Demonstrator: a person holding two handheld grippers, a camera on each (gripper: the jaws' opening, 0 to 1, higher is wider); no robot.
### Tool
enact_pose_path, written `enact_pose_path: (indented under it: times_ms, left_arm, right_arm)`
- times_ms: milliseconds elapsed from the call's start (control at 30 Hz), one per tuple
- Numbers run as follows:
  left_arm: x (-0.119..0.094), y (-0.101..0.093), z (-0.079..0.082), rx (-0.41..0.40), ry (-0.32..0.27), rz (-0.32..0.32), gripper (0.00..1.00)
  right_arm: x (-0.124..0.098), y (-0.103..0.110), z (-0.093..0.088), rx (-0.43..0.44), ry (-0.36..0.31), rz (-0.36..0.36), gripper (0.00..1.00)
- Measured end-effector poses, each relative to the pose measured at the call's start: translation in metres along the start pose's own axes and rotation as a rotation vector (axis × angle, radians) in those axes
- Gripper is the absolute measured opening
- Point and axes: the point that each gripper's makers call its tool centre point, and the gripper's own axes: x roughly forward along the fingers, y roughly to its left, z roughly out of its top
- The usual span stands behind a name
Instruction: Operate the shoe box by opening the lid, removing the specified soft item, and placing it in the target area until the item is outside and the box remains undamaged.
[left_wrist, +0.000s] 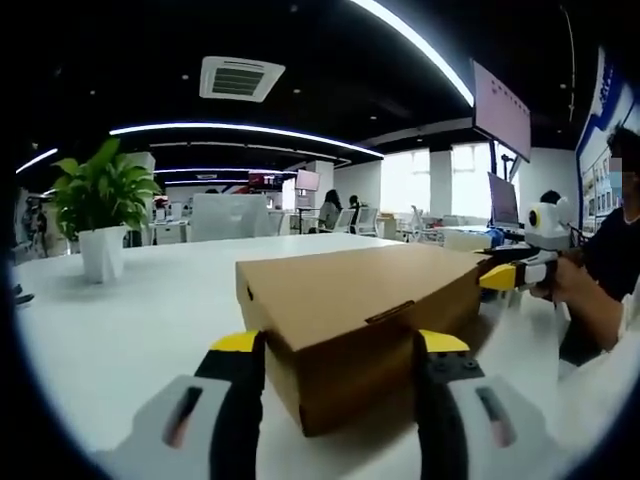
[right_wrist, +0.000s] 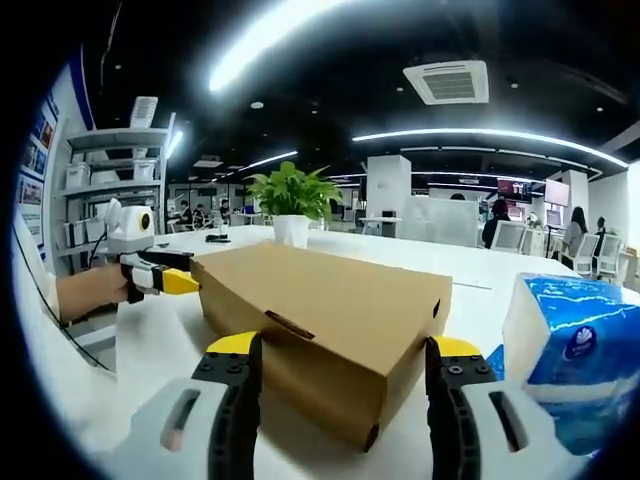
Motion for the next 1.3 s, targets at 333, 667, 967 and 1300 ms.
enact_pose_path:
  times_ms: [333,667,967,1300]
  left_arm:
    - [-0.004,-0.013,-0.002,0.014,0.007,-0.012,0.59]
    - [-0.008,-0.021,-0.002,0.007,0.017,-0.023,0.61]
    - [-0.015,-0.027,-0.005,0.032,0.020,-0.009,0.62]
    - [-0.021,-0.031,-0.006,0.028,0.011,-0.002,0.61]
  right_arm:
    - [-0.010,-0.002,-0.004,0.000,0.002,-0.001,0.68]
    - [-0.015,-0.001,-0.005,-0.001,0.001,0.000,0.68]
    - [-0.019,0.002,-0.005,-0.004,-0.002,0.010,0.68]
    - [-0.022,0.004,-0.006,0.001,-0.006,0.016,0.67]
